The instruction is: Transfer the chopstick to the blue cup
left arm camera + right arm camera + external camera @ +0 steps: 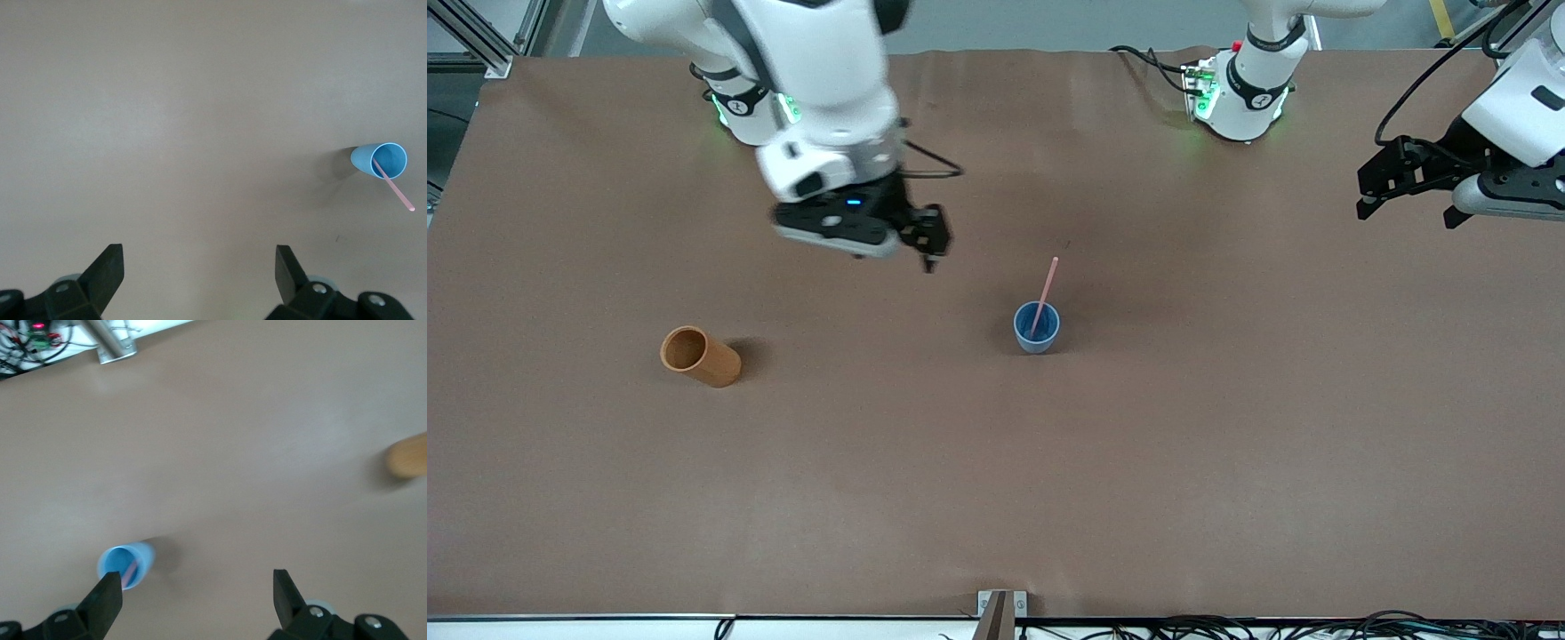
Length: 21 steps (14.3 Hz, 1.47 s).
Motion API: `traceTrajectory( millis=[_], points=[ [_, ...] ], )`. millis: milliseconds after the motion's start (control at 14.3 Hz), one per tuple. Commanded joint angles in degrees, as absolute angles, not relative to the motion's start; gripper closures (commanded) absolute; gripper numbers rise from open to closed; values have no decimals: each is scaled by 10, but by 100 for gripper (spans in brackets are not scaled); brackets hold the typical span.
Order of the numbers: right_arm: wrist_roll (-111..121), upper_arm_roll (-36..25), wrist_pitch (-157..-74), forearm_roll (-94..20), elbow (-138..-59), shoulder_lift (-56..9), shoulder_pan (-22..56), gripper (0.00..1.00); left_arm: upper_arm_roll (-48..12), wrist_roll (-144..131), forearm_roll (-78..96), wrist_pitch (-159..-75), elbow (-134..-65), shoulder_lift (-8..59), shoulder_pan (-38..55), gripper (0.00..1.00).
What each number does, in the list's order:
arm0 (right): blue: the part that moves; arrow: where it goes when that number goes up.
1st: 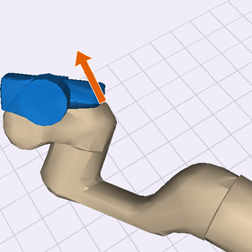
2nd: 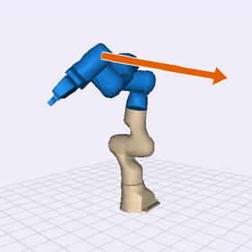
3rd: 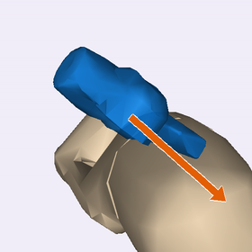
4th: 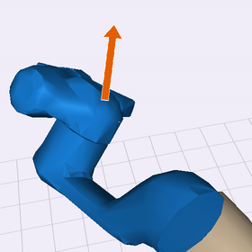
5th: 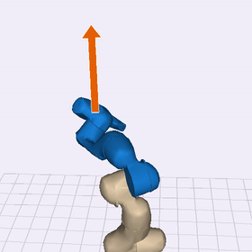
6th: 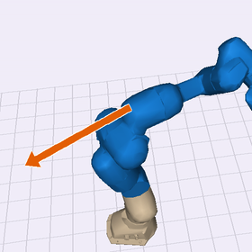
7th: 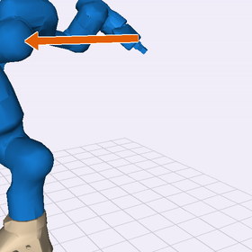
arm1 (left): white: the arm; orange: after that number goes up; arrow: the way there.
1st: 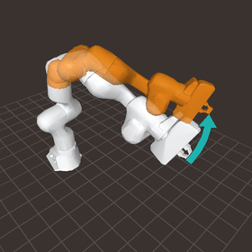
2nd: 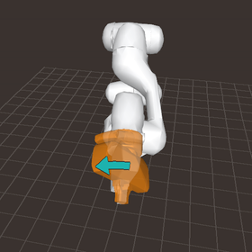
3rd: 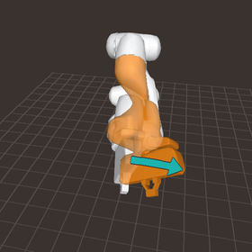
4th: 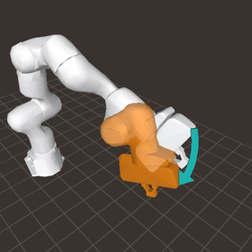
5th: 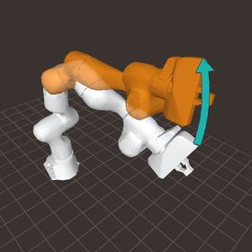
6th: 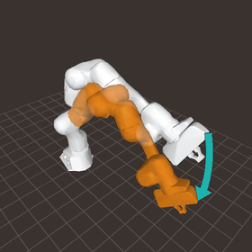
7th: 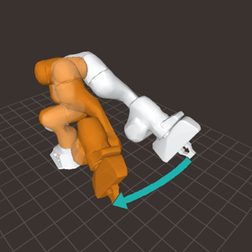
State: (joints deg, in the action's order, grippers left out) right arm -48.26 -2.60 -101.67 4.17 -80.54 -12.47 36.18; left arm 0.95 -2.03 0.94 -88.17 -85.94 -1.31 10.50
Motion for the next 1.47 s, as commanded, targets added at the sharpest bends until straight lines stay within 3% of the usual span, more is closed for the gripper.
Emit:
traceTrajectory(
  millis=[0, 140, 561, 1121, 1401],
  points=[
    [-370, -14, -975, 10, -829, -84, 281, 0, 12, -8, 18, -881, -860, -20, 105, 0],
    [-335, -16, -948, 10, -853, -55, 233, 0, 12, -8, 18, -881, -860, -20, 105, 0],
    [-200, -16, -962, 10, -1023, 72, 103, 0, 12, -9, 18, -881, -860, -19, 105, 0],
    [-13, -16, -950, 8, -1023, 80, -36, 0, 11, -10, 18, -881, -860, -18, 105, 0],
    [0, -15, -912, 7, -939, 70, -40, 0, 11, -11, 18, -881, -852, -12, 106, 0]
  ],
)
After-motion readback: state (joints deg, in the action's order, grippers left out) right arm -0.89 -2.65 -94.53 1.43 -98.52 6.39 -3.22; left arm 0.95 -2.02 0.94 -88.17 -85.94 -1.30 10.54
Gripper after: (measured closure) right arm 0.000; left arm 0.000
